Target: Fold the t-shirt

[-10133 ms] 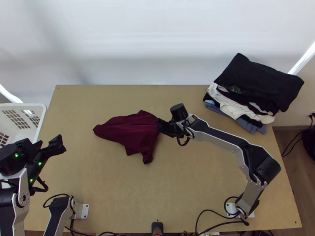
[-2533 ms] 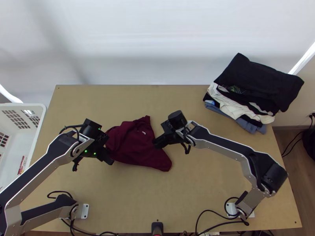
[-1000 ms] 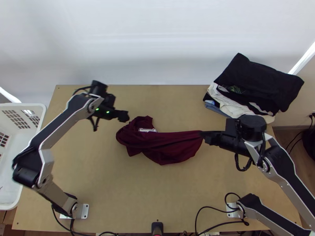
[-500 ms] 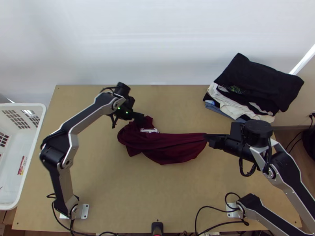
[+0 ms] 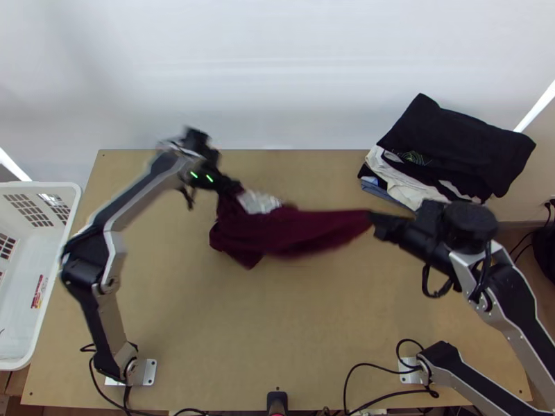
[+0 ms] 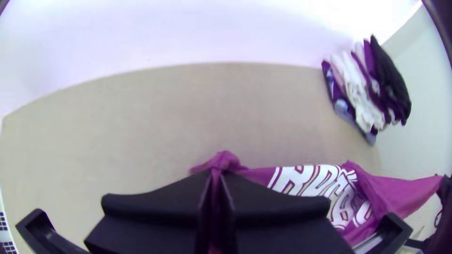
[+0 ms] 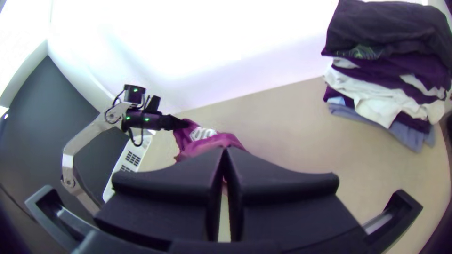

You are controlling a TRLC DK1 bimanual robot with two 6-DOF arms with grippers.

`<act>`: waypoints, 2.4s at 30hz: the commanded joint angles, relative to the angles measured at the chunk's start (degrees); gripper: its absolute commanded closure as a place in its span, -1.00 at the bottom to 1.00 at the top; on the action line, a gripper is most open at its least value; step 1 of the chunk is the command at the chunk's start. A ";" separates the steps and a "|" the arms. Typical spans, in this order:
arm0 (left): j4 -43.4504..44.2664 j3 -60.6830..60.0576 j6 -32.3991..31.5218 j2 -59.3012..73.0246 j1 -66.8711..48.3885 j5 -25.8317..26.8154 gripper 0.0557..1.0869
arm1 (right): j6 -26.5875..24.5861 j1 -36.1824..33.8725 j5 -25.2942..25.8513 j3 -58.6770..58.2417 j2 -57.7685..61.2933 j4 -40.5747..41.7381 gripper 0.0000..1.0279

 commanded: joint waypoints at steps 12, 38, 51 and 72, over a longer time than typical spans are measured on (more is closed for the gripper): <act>-6.71 13.78 -4.10 -22.90 11.53 -1.42 0.92 | -7.50 -0.87 5.21 9.60 3.61 12.41 0.94; 2.79 0.78 -5.68 -33.54 11.27 -1.24 0.92 | -7.68 -0.17 5.21 1.07 -10.98 12.06 0.95; 23.26 -4.59 -4.80 -13.15 4.06 -2.03 0.92 | -6.98 1.59 7.05 -7.89 -10.81 18.56 0.95; 12.28 5.79 8.38 -13.76 2.66 -4.32 -0.92 | -9.61 1.24 7.58 -9.47 -4.04 21.20 0.94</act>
